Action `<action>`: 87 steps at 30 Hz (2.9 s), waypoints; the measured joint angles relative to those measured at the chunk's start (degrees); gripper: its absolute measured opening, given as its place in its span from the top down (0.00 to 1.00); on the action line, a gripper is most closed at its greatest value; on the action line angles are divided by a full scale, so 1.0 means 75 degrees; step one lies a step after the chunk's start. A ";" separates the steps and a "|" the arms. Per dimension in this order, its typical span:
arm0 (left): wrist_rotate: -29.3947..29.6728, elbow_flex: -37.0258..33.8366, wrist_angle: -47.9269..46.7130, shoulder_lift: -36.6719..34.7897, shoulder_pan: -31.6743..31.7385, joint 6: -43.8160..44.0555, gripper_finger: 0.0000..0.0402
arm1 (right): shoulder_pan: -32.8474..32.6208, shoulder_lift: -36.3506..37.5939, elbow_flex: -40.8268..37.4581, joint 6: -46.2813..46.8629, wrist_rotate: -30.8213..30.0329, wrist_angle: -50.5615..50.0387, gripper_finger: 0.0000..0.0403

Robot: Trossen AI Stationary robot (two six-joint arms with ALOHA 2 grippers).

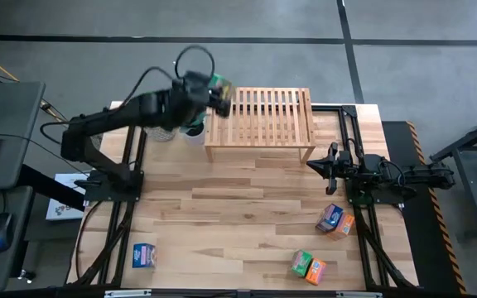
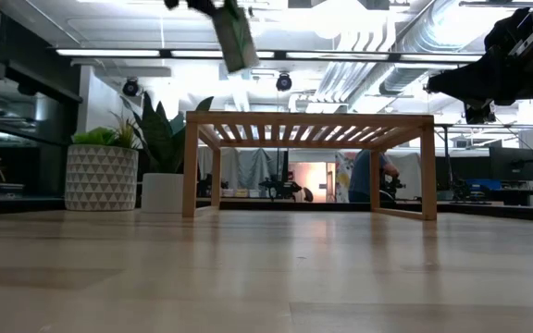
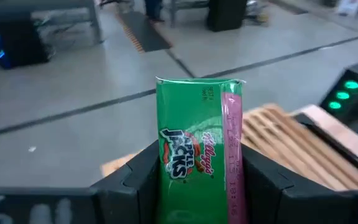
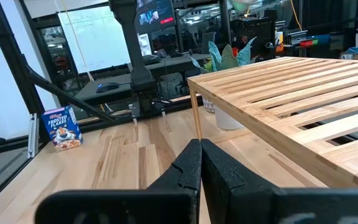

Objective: Stack cereal on shelf
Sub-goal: Put the left green cereal box on the shelf

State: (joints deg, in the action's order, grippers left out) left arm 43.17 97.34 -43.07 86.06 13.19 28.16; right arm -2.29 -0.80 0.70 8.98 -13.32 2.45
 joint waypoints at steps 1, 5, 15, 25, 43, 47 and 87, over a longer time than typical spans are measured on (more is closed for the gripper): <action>-0.0180 -0.0002 -0.0088 0.0062 0.0287 0.0059 0.61 | 0.0001 0.0001 0.0000 0.0001 0.0000 -0.0001 1.00; -0.0920 -0.0006 -0.0065 0.0348 0.1116 0.0418 0.61 | -0.0001 0.0003 -0.0001 -0.0001 0.0000 0.0001 1.00; -0.1882 -0.0009 0.0017 0.1151 0.2009 0.0771 0.61 | -0.0001 0.0003 -0.0001 -0.0001 0.0000 0.0001 1.00; -0.2027 -0.0009 -0.0432 0.1172 0.2049 0.0620 0.61 | -0.0002 0.0000 0.0002 0.0002 0.0000 0.0001 1.00; -0.1883 -0.0009 -0.1251 0.1105 0.2049 0.0853 0.61 | 0.0001 0.0001 0.0002 -0.0001 0.0000 -0.0001 1.00; -0.1879 -0.0009 -0.1245 0.1105 0.2048 0.1102 0.61 | -0.0002 0.0003 -0.0001 0.0001 0.0000 0.0001 1.00; -0.1796 0.0009 -0.0662 0.1670 0.1938 0.1806 0.61 | 0.0001 0.0003 -0.0001 0.0002 0.0000 0.0001 1.00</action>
State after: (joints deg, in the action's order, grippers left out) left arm 29.70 97.41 -48.03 98.59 27.73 41.70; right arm -2.28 -0.78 0.69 8.99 -13.32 2.45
